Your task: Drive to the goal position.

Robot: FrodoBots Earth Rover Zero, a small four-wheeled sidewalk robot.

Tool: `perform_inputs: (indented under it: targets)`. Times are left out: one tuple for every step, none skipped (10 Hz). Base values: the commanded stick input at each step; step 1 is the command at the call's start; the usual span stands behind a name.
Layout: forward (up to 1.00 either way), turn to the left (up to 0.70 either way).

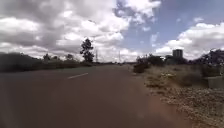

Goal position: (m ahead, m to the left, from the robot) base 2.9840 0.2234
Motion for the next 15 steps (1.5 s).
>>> perform_inputs:
  targets:
    - [0.70, 0.00]
    - [0.70, 0.00]
    - [0.70, 0.00]
    - [0.70, 0.00]
    - [0.70, 0.00]
    - [0.70, 0.00]
    - [0.70, 0.00]
    - [0.70, 0.00]
    - [0.70, 0.00]
    - [0.70, -0.01]
    - [0.70, -0.08]
    - [0.70, -0.15]
    - [0.70, -0.22]
    - [0.70, -0.28]
    - [0.70, -0.28]
